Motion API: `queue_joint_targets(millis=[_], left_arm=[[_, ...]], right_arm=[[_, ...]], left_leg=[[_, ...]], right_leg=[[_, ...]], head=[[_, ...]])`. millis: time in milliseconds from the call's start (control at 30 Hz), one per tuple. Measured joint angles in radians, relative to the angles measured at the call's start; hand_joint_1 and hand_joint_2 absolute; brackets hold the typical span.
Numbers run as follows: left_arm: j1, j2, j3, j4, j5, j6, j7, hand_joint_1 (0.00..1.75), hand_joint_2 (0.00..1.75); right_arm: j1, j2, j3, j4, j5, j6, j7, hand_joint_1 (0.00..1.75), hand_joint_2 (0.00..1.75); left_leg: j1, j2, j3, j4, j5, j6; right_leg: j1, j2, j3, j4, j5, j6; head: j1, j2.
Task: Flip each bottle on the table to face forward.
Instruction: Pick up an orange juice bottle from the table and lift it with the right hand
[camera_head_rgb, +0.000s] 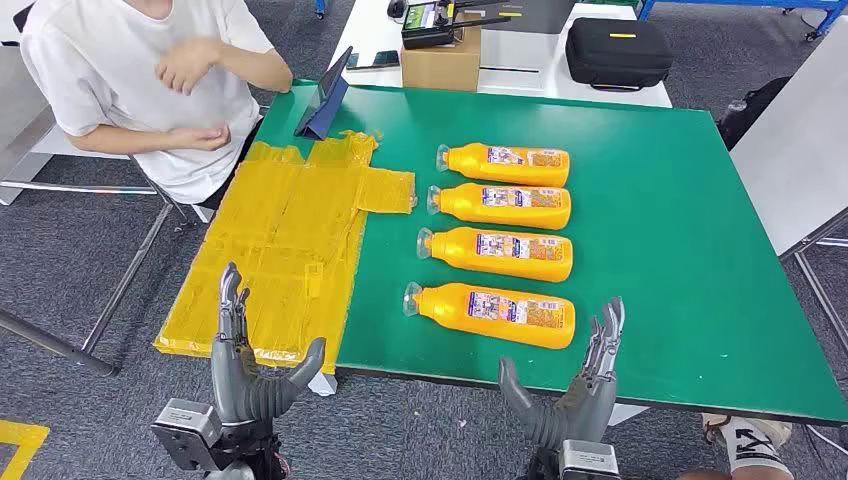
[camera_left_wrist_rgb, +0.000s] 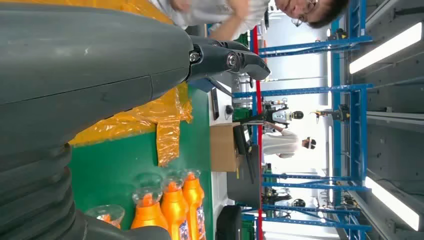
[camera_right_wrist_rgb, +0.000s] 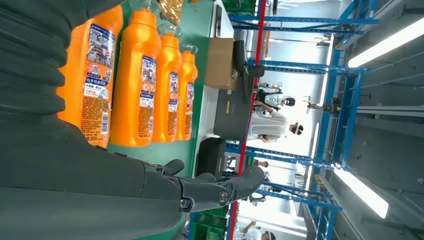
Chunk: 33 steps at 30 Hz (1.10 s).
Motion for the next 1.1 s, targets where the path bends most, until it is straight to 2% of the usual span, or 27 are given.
queue_joint_targets(millis=[1000,1100], left_arm=[[0.000,-0.003,0.001,0.025,0.002,0.003,-0.001,0.00,1.75],[0.001,-0.003,0.003,0.025,0.005,0.001,-0.003,0.00,1.75]], right_arm=[[0.000,0.000,0.000,0.009,0.003,-0.001,0.000,0.00,1.75],[-0.002,0.000,-0.001,0.016,0.073,-0.001,0.028,0.00,1.75]], left_leg=[[0.000,0.000,0.000,0.000,0.000,0.000],[0.000,0.000,0.000,0.000,0.000,0.000]], right_leg=[[0.000,0.000,0.000,0.000,0.000,0.000],[0.000,0.000,0.000,0.000,0.000,0.000]], head=[[0.000,0.000],[0.000,0.000]])
